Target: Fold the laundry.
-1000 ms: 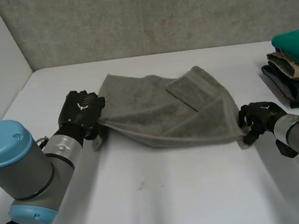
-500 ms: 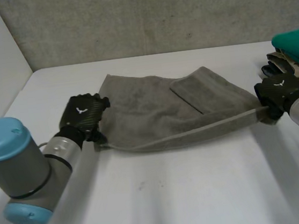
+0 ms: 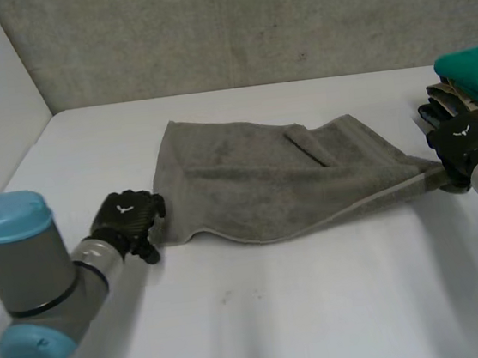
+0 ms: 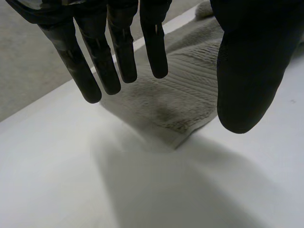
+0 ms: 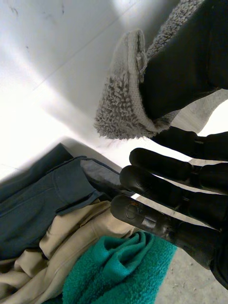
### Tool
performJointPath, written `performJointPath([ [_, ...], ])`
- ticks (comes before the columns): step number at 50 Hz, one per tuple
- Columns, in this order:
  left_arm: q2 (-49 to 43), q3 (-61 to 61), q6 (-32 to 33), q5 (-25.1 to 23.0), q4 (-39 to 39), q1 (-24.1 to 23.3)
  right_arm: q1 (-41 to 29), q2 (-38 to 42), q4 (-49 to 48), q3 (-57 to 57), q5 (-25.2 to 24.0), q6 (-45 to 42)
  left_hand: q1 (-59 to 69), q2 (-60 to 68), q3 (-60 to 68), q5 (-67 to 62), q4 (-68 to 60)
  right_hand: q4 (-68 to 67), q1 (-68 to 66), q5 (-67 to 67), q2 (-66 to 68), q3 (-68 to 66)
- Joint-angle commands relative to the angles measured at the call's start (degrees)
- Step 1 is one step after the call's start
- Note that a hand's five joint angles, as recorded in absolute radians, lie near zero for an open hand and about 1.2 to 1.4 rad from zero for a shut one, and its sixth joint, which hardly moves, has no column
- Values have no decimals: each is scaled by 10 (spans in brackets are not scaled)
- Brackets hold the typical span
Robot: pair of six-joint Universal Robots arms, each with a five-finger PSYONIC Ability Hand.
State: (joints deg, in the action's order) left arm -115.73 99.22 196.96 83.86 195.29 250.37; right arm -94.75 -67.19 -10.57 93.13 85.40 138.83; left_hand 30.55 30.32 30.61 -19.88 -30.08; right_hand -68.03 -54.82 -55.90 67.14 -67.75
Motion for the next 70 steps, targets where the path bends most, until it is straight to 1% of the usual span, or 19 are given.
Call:
performJointPath([
  [1,-84,-68,6,6,15,-22,1,0,-1,9,-2,1,27,29,26,-34,-32,-120,-252,-141,129,-123],
  [6,-110,-100,26,8,15,-24,1,0,0,13,-3,1,41,43,40,-47,-45,-120,-252,-141,129,-123],
  [10,-128,-121,56,10,14,-27,1,0,-1,16,-4,1,44,46,43,-51,-49,-120,-252,-141,129,-123],
  [14,-132,-129,69,7,18,-28,1,0,-1,16,-4,0,71,73,70,-77,-75,-120,-252,-141,129,-123],
  [19,-145,-148,70,6,20,-27,2,0,-1,17,-4,0,109,112,109,-116,-114,-120,-252,-141,129,-123],
  [27,-179,-183,72,7,19,-27,2,0,-2,21,-4,0,123,125,122,-130,-128,-120,-252,-141,129,-123],
  [34,-190,-195,72,8,19,-27,2,0,-2,21,-3,0,138,140,137,-145,-143,-120,-252,-141,129,-123],
  [37,-190,-198,73,7,19,-26,2,0,-2,21,-3,0,217,219,216,-224,-222,-120,-252,-141,129,-123],
  [41,-189,-203,72,6,19,-23,2,0,-1,21,-3,0,494,496,493,-500,-498,-120,-252,-141,129,-123],
  [57,-161,-194,71,8,18,-22,2,0,-1,21,-4,0,495,497,494,-501,-499,-120,-252,-141,129,-123],
  [59,-161,-190,71,9,14,-24,2,0,-1,22,-4,0,237,239,236,-244,-242,-120,-252,-141,129,-123],
  [60,-161,-187,71,9,13,-25,2,0,-1,22,-4,0,149,151,148,-156,-154,-120,-252,-141,129,-123],
  [61,-160,-183,71,10,12,-25,2,0,-1,22,-4,0,120,122,119,-127,-125,-120,-252,-141,129,-123],
  [66,-143,-150,72,6,19,-24,2,0,-1,22,-4,-1,120,122,119,-126,-124,-120,-252,-141,129,-123],
  [70,-139,-149,72,3,19,-22,1,1,-1,23,-4,-1,115,117,114,-121,-119,-120,-252,-141,129,-123],
])
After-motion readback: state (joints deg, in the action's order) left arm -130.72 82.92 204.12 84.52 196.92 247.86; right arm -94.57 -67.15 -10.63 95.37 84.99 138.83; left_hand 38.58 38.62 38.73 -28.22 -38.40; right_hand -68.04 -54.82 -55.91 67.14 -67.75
